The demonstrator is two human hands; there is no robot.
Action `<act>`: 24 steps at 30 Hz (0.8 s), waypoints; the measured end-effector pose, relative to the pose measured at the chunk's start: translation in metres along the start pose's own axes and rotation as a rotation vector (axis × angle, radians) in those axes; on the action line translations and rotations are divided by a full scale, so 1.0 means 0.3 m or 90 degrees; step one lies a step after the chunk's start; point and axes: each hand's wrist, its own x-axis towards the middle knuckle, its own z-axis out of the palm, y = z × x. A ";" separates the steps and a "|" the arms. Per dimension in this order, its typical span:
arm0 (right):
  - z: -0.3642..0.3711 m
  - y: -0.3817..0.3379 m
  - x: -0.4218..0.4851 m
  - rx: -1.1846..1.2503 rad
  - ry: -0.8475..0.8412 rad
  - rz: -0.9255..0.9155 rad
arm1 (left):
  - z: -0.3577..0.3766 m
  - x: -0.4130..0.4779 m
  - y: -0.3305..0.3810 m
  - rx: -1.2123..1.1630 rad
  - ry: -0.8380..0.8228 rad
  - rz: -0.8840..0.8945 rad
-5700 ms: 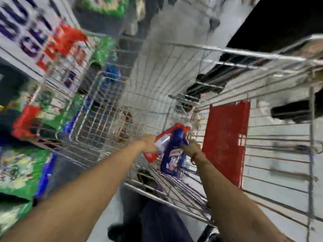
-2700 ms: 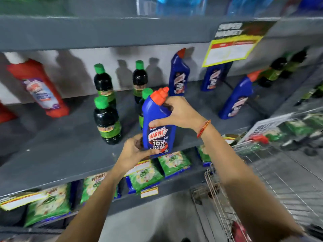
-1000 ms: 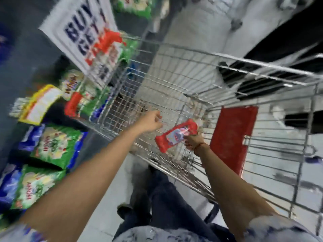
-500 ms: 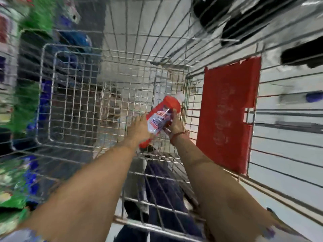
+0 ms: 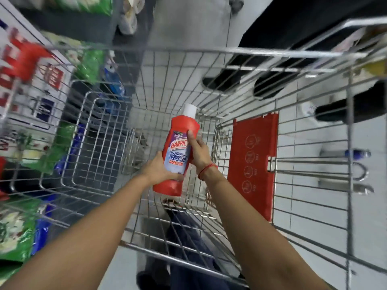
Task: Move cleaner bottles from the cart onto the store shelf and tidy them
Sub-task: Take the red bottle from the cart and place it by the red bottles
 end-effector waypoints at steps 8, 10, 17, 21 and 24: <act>0.269 -0.368 -0.400 -0.088 -0.174 -0.253 | -0.263 -0.418 0.084 -0.250 0.243 0.147; 0.358 -0.402 -0.531 -0.117 -0.249 -0.297 | -0.310 -0.555 0.052 -0.311 0.321 0.206; 0.700 -0.285 -1.026 -0.179 -0.507 -0.417 | -0.383 -1.109 -0.226 -0.407 0.538 0.253; 0.884 -0.083 -1.302 -0.212 -0.661 -0.423 | -0.346 -1.430 -0.446 -0.423 0.668 0.192; 0.996 0.079 -1.476 -0.281 -0.754 -0.440 | -0.283 -1.640 -0.610 -0.437 0.778 0.151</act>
